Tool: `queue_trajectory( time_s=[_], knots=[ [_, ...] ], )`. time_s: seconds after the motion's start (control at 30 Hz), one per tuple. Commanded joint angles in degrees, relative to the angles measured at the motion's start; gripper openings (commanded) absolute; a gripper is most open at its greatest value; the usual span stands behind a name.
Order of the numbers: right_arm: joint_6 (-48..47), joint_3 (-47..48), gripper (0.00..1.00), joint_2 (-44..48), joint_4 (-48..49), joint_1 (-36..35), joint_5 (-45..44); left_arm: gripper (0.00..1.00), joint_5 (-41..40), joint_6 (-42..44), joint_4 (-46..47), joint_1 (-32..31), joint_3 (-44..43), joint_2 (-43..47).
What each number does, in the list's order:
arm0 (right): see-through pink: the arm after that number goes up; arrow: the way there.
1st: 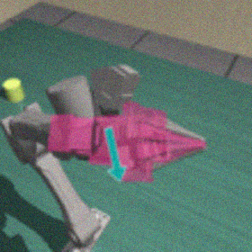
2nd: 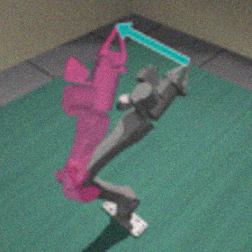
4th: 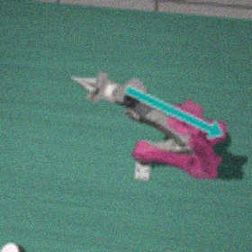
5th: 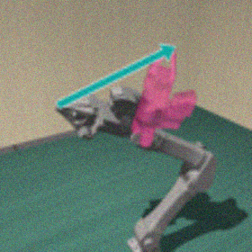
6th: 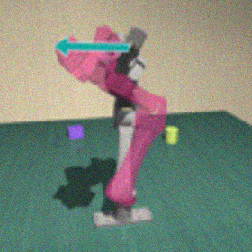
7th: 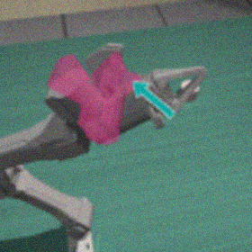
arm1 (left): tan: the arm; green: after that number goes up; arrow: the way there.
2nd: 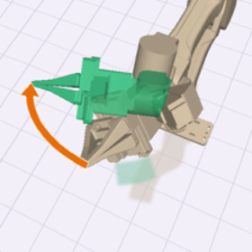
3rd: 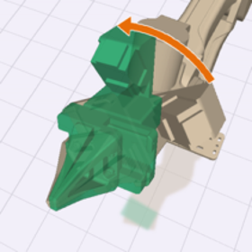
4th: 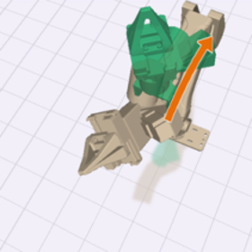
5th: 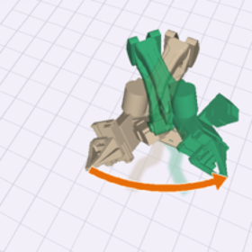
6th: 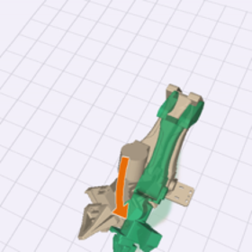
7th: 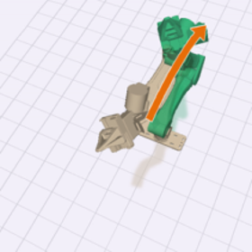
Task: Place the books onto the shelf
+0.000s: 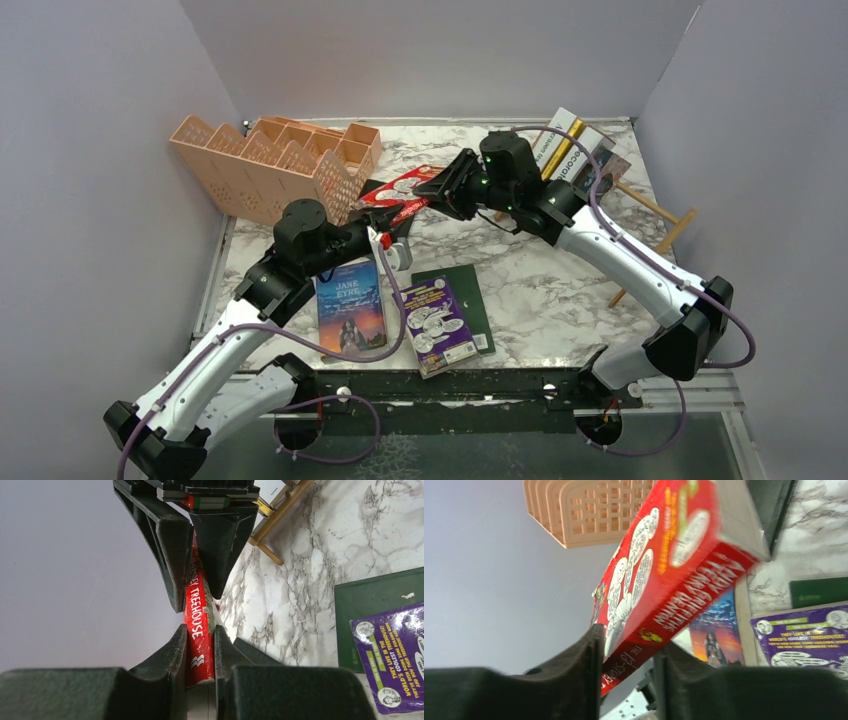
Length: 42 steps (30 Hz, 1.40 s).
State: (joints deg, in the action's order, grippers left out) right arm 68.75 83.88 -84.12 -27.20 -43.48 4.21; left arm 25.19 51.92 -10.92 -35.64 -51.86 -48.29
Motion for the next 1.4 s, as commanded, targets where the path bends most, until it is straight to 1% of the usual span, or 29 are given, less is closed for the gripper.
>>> queue_trajectory(
  time_s=[0.0, 0.03, 0.07, 0.1, 0.17, 0.2, 0.23, 0.33, 0.43, 0.5, 0.6, 0.67, 0.77, 0.8, 0.97, 1.07, 1.13, 1.23, 1.37],
  knots=[
    [1.58, -0.59, 0.29, 0.48, -1.71, 0.50, -1.02, 0.19, 6.49, 0.59, 2.22, -0.16, -3.85, 0.93],
    [1.48, -0.75, 0.23, 0.87, -1.61, 0.70, -2.00, 0.36, 6.76, -1.34, 2.31, -0.14, -3.63, 1.29],
    [1.17, -1.07, 0.17, 1.43, -1.22, 1.07, -2.94, 0.47, 6.56, -3.44, 2.67, -0.18, -3.17, 1.92],
    [0.44, -1.35, 0.10, 1.95, -0.73, 1.39, -3.84, 0.56, 5.86, -6.32, 3.25, -0.15, -2.64, 2.36],
    [-1.73, -1.60, 0.02, 3.46, 0.40, 2.23, -7.70, 0.67, 3.86, -13.29, 4.79, -0.18, -1.49, 3.48],
    [-3.33, -1.69, 0.01, 4.28, 1.10, 2.60, -9.31, 0.73, 2.45, -17.85, 6.04, -0.14, -0.89, 4.02],
    [-5.22, -1.70, 0.01, 5.58, 1.82, 2.95, -11.37, 0.75, 1.09, -22.12, 7.21, -0.13, -0.22, 4.53],
    [-13.90, -0.82, 0.01, 8.73, 4.60, 3.31, -18.08, 0.77, -1.59, -34.25, 9.29, -0.16, 1.67, 5.58],
    [-24.59, 0.76, 0.01, 11.49, 5.97, 3.38, -24.90, 0.77, -6.13, -47.96, 10.24, -0.15, 2.81, 5.44],
    [-32.46, 1.17, 0.01, 13.13, 7.65, 3.49, -28.05, 0.77, -8.63, -54.31, 8.46, -0.14, 2.58, 4.64],
    [-43.30, 2.59, 0.01, 14.65, 8.64, 3.58, -33.07, 0.77, -14.49, -60.84, 4.44, -0.14, 2.07, 3.62],
    [-49.57, 3.35, 0.01, 15.37, 9.79, 3.55, -37.04, 0.79, -16.58, -63.44, 2.77, -0.13, 2.27, 3.31],
    [-58.97, 4.51, 0.01, 16.02, 12.33, 3.71, -43.91, 0.84, -16.94, -65.23, 1.72, -0.13, 3.21, 3.29],
    [-63.55, 4.85, 0.01, 16.18, 13.47, 3.72, -46.19, 0.84, -17.15, -65.55, 1.51, -0.13, 3.71, 3.23],
    [-79.99, 6.29, 0.01, 16.34, 19.52, 3.99, -59.14, 0.85, -18.38, -67.08, 0.96, -0.13, 5.99, 2.75],
    [-90.78, 3.84, 0.01, 16.96, 27.64, 4.81, -67.55, 0.85, -18.08, -68.38, 2.01, -0.13, 7.96, 2.72],
    [-96.52, 1.66, 0.01, 17.65, 32.91, 5.63, -71.05, 0.85, -17.99, -69.20, 2.65, -0.13, 9.13, 2.78],
    [-100.52, -1.03, 0.01, 18.56, 36.47, 8.01, -74.86, 0.84, -17.28, -69.94, 3.24, -0.17, 10.41, 2.77],
    [-99.11, -6.01, 0.01, 18.99, 35.55, 13.08, -76.56, 0.84, -16.84, -70.42, 3.88, -0.13, 11.65, 2.77]
  ],
)
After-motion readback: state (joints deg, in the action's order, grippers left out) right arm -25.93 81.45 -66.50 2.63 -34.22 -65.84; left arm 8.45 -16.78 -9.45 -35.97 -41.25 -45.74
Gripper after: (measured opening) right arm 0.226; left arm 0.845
